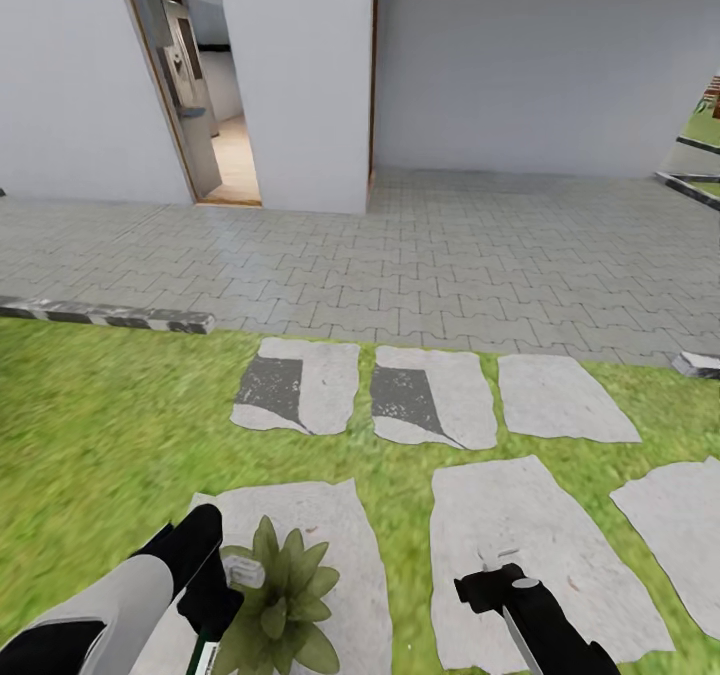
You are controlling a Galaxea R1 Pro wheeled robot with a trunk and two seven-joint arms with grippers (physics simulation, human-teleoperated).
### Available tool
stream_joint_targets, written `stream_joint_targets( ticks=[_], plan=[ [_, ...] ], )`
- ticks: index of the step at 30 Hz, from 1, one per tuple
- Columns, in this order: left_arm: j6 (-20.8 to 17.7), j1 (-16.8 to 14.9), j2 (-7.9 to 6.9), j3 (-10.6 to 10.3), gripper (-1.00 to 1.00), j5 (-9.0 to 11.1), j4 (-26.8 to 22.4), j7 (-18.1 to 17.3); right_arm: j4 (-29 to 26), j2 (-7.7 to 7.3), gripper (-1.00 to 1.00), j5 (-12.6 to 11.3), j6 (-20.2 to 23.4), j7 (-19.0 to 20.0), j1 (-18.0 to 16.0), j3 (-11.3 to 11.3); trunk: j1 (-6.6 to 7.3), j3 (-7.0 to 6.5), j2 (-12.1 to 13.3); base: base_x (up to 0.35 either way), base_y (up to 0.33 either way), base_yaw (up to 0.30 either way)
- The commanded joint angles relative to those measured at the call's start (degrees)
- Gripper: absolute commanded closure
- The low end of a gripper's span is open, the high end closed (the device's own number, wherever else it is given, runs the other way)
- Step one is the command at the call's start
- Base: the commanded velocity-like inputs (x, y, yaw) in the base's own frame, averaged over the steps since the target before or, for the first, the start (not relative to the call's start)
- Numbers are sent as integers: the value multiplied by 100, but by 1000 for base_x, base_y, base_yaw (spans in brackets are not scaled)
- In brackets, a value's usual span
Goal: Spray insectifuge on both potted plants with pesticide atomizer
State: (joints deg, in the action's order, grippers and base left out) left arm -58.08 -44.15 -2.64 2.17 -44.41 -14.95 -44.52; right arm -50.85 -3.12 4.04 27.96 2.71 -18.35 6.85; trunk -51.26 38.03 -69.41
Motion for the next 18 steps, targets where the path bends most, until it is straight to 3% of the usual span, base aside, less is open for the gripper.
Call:
stream_joint_targets(
  ticks=[1,4,8,18],
  plan=[
    [-19,19,3,21,100,-66,-9,-48,-7,-4,-100,44,34,28,-2,9,0,5,-3,0,0,0],
    [-19,110,6,11,100,-65,4,-48,-5,-4,-100,44,34,28,-2,9,0,5,-3,0,0,0],
    [-19,466,9,-20,100,-68,9,-36,-4,-4,-100,44,34,28,-2,9,0,5,-3,0,0,0],
    [-19,542,20,7,100,-66,-3,-48,283,-4,-100,44,33,28,-2,9,0,5,-3,0,0,0]
  ],
)
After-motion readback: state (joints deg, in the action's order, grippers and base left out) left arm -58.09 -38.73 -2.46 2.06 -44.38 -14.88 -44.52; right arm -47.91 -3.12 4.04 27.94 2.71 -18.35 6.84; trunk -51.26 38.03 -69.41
